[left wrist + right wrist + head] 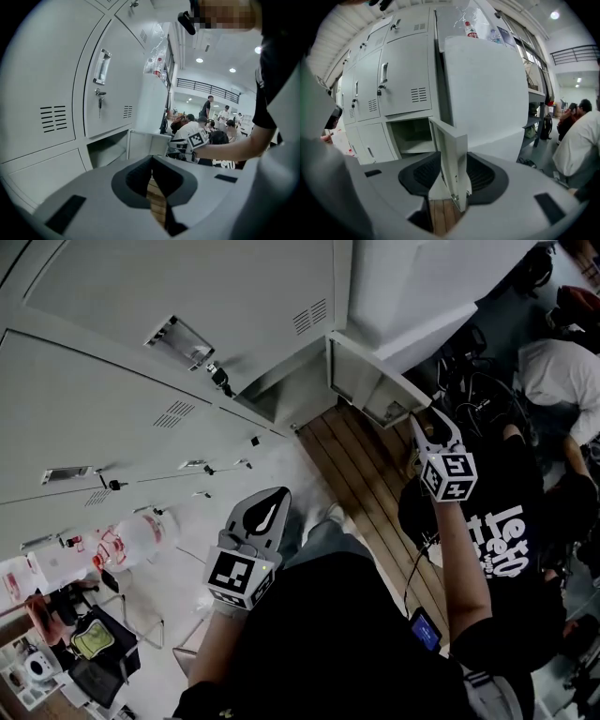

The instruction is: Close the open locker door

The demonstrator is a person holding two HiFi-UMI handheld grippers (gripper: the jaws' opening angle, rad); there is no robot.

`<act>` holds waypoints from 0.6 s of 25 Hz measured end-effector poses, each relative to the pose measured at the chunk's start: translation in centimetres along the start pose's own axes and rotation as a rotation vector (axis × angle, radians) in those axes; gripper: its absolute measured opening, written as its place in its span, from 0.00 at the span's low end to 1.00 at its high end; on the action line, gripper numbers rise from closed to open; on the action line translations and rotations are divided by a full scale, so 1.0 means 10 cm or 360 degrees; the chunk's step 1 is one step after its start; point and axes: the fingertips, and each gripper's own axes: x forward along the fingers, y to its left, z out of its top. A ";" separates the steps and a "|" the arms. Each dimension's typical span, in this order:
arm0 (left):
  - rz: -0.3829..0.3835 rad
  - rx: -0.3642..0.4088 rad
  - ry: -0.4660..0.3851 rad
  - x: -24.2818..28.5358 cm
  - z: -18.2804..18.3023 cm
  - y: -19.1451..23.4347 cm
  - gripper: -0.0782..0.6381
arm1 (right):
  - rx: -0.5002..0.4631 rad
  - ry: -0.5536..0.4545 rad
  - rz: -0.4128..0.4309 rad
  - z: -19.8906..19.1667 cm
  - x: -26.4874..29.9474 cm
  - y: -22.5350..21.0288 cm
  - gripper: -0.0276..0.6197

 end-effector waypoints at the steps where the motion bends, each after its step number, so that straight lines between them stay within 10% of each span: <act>1: 0.0011 -0.0007 0.0000 -0.02 -0.02 0.02 0.14 | -0.0015 0.0003 -0.0011 0.00 0.03 0.00 0.30; 15: 0.0037 -0.0101 -0.0033 -0.33 -0.16 0.15 0.14 | -0.0003 0.0043 -0.0054 -0.11 -0.10 0.32 0.30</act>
